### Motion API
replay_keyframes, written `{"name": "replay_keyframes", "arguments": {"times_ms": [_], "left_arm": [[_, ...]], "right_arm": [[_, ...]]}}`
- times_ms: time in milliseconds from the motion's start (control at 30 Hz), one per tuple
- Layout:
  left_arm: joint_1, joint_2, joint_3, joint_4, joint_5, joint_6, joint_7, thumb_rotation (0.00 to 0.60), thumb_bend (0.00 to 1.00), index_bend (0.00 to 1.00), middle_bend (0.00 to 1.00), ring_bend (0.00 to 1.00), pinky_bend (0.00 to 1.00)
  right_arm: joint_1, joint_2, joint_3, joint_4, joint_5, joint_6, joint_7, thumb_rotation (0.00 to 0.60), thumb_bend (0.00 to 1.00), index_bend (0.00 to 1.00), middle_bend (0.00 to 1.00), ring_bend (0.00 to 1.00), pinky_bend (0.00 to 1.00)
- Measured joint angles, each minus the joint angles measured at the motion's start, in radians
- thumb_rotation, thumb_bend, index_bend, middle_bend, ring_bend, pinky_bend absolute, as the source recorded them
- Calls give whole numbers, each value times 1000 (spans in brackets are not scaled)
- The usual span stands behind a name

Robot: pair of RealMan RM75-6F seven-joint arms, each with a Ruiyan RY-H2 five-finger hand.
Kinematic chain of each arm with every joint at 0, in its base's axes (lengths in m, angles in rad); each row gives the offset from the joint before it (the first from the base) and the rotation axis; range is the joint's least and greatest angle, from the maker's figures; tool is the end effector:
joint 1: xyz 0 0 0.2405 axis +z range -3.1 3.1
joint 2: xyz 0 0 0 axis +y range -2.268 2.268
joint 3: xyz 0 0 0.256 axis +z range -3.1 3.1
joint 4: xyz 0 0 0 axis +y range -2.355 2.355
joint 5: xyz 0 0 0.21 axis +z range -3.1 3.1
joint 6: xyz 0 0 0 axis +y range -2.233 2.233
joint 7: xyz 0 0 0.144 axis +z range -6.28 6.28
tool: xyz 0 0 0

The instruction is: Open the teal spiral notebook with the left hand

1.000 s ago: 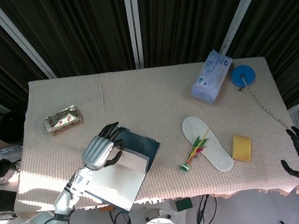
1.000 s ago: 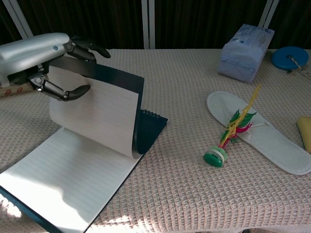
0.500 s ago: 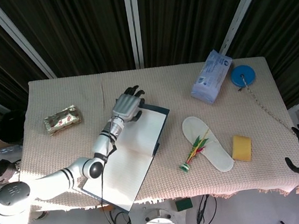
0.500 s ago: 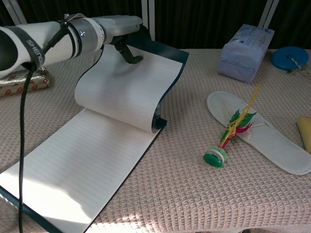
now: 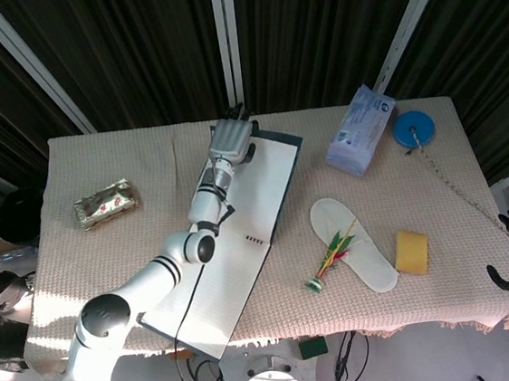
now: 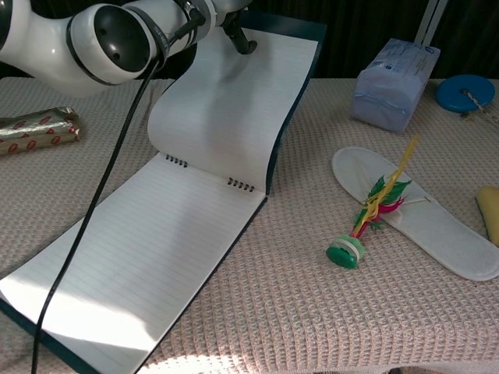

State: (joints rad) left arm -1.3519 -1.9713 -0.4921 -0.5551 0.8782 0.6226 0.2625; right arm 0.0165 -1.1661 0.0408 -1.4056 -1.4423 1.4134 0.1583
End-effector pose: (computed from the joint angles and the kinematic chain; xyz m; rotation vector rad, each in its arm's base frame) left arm 0.0085 0.4998 -0.0534 -1.7273 -0.8874 -1.0193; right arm -0.3713 -0.1563 0.1608 1.3016 -1.0206 0.7792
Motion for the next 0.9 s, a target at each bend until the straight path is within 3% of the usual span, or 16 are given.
{"name": "replay_keyframes", "arguments": {"times_ms": [33, 333, 500, 633, 700, 900], "left_arm": [[-3, -11, 4, 17, 27, 19, -41, 600, 383, 6, 2, 16, 91], [1, -63, 105, 152, 250, 150, -304, 600, 278, 0, 0, 1, 84], [37, -35, 117, 87, 263, 178, -310, 586, 263, 0, 0, 0, 84], [119, 48, 145, -107, 269, 229, -262, 515, 227, 0, 0, 0, 85], [168, 101, 164, -234, 267, 260, -224, 512, 218, 0, 0, 0, 87], [398, 331, 283, -769, 277, 435, -82, 517, 208, 7, 9, 0, 88]], "right_arm": [[0, 0, 0, 1, 0, 0, 0, 600, 298, 0, 0, 0, 0], [-1, -1, -4, -4, 2, -5, -8, 600, 298, 0, 0, 0, 0], [-1, -1, -3, -3, 0, -3, -2, 600, 298, 0, 0, 0, 0], [-1, -1, 0, 7, 0, 0, 9, 600, 299, 0, 0, 0, 0], [-2, -2, 1, 10, -4, 6, 12, 600, 298, 0, 0, 0, 0], [-2, -16, 1, 25, -37, 41, 21, 600, 296, 0, 0, 0, 0]]}}
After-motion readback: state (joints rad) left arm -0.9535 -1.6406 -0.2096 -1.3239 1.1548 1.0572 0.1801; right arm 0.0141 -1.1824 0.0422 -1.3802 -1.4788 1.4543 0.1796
